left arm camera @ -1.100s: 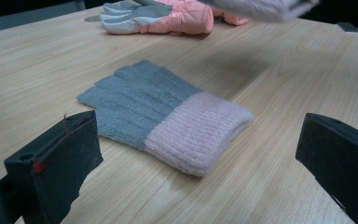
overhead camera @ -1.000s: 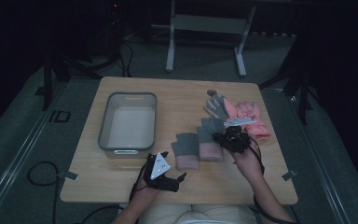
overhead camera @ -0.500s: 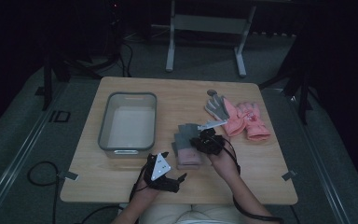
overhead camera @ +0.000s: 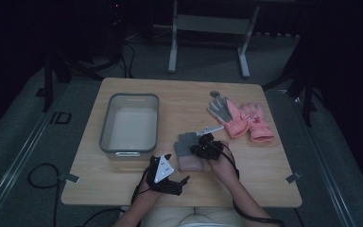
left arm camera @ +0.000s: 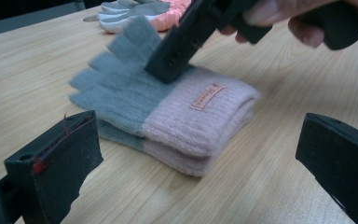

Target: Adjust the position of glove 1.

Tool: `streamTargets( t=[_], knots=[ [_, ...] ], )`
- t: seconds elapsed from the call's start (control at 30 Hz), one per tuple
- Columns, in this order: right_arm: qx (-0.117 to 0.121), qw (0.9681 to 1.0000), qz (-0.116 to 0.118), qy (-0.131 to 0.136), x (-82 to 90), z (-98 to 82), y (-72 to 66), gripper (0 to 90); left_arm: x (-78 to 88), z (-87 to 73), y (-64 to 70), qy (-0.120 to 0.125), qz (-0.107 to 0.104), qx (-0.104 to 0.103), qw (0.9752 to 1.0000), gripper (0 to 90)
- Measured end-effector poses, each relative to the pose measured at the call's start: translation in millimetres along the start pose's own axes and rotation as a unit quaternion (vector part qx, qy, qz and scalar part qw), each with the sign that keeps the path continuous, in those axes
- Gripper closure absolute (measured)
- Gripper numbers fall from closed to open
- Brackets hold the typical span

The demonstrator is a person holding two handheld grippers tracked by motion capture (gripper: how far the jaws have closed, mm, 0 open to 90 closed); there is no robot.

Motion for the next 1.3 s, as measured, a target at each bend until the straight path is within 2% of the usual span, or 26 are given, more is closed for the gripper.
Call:
streamTargets(
  t=[0.07, 0.17, 0.33, 0.43, 0.5, 0.57, 0.63, 0.7, 0.73, 0.8, 0.83, 0.9, 0.93, 0.97, 1.0, 1.1, 1.17, 1.2, 1.27, 1.3],
  knots=[
    [-0.009, 1.0000, 0.002, -0.001, -3.2, -2.8, 2.6, 83.9, 0.1, -0.1, 0.1, -0.001, 0.000, -0.002, 1.0000, 0.0],
    [-0.008, 1.0000, 0.001, 0.000, -6.2, -4.3, 2.9, 82.8, -0.8, -0.1, 0.5, -0.007, 0.000, -0.004, 1.0000, 0.0],
    [-0.003, 1.0000, -0.002, -0.002, -10.1, -6.6, 3.2, 77.0, -1.4, -0.1, -1.2, -0.012, 0.023, 0.001, 0.9997, 0.0],
    [-0.004, 1.0000, -0.002, 0.007, -4.4, -5.6, 2.4, 65.0, -1.0, 0.2, 0.4, -0.007, 0.022, 0.001, 0.9997, 0.0],
    [-0.005, 0.9998, 0.005, 0.019, 4.3, -2.5, 2.4, 57.5, -1.8, 0.9, 2.9, -0.010, 0.026, -0.013, 0.9995, 0.0],
    [-0.007, 0.9994, 0.010, 0.034, 13.8, 1.5, 4.1, 49.4, -3.7, 3.3, 8.8, -0.027, 0.010, -0.024, 0.9993, 0.0],
    [-0.004, 0.9987, 0.011, 0.049, 22.0, 5.6, 6.9, 45.0, -4.4, 7.6, 12.9, -0.028, 0.013, -0.040, 0.9987, 0.0],
    [0.004, 0.9981, 0.009, 0.061, 31.7, 10.3, 12.2, 50.6, -5.7, 12.4, 14.1, -0.025, 0.013, -0.049, 0.9984, 3.2],
    [0.005, 0.9977, 0.010, 0.066, 34.5, 11.8, 14.1, 50.8, -7.1, 14.4, 13.2, -0.034, 0.018, -0.049, 0.9980, 4.0],
    [0.012, 0.9980, -0.002, 0.063, 39.6, 14.5, 20.6, 55.5, -11.2, 18.4, 10.9, -0.051, 0.002, -0.035, 0.9981, 5.9],
    [0.018, 0.9978, -0.003, 0.064, 41.7, 16.2, 24.7, 55.6, -12.8, 19.9, 10.6, -0.062, -0.005, -0.034, 0.9975, 7.6],
    [0.014, 0.9977, -0.002, 0.066, 42.8, 18.9, 29.6, 56.6, -18.4, 23.2, 11.3, -0.088, -0.010, -0.057, 0.9944, 9.2],
    [0.014, 0.9978, 0.003, 0.064, 42.1, 20.4, 31.9, 56.4, -20.8, 24.5, 12.8, -0.094, -0.029, -0.072, 0.9925, 9.0],
    [0.012, 0.9979, 0.000, 0.063, 41.1, 21.9, 34.6, 56.9, -22.3, 24.9, 14.5, -0.097, -0.055, -0.090, 0.9897, 8.0],
    [0.009, 0.9982, -0.001, 0.060, 39.7, 23.2, 36.7, 57.8, -25.3, 24.5, 15.5, -0.103, -0.062, -0.107, 0.9869, 7.8],
    [0.000, 0.9985, 0.000, 0.054, 33.2, 27.0, 43.4, 56.5, -34.0, 20.2, 17.5, -0.120, -0.062, -0.165, 0.9771, 12.0],
    [-0.009, 0.9987, 0.005, 0.050, 27.2, 29.1, 48.2, 54.5, -36.5, 19.8, 19.4, -0.112, -0.064, -0.184, 0.9745, 15.4],
    [-0.013, 0.9988, 0.008, 0.046, 23.8, 29.6, 50.2, 53.8, -38.2, 19.9, 20.2, -0.113, -0.066, -0.191, 0.9728, 20.3],
    [-0.017, 0.9990, 0.011, 0.039, 16.2, 29.4, 53.8, 51.9, -41.8, 20.1, 19.5, -0.113, -0.065, -0.200, 0.9711, 23.8],
    [-0.022, 0.9989, 0.015, 0.037, 12.8, 29.0, 55.0, 51.1, -42.8, 20.3, 18.6, -0.114, -0.072, -0.200, 0.9704, 27.7]
  ],
)
Point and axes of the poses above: each handheld gripper's, and its own axes: x roughly backward along the jaws, z roughly out of its top, y roughly to its right, the point moved 4 cm from there along -x, roughly forward along the jaws, and after that the axes turned 8 degrees about z, right-handed, at the moved point
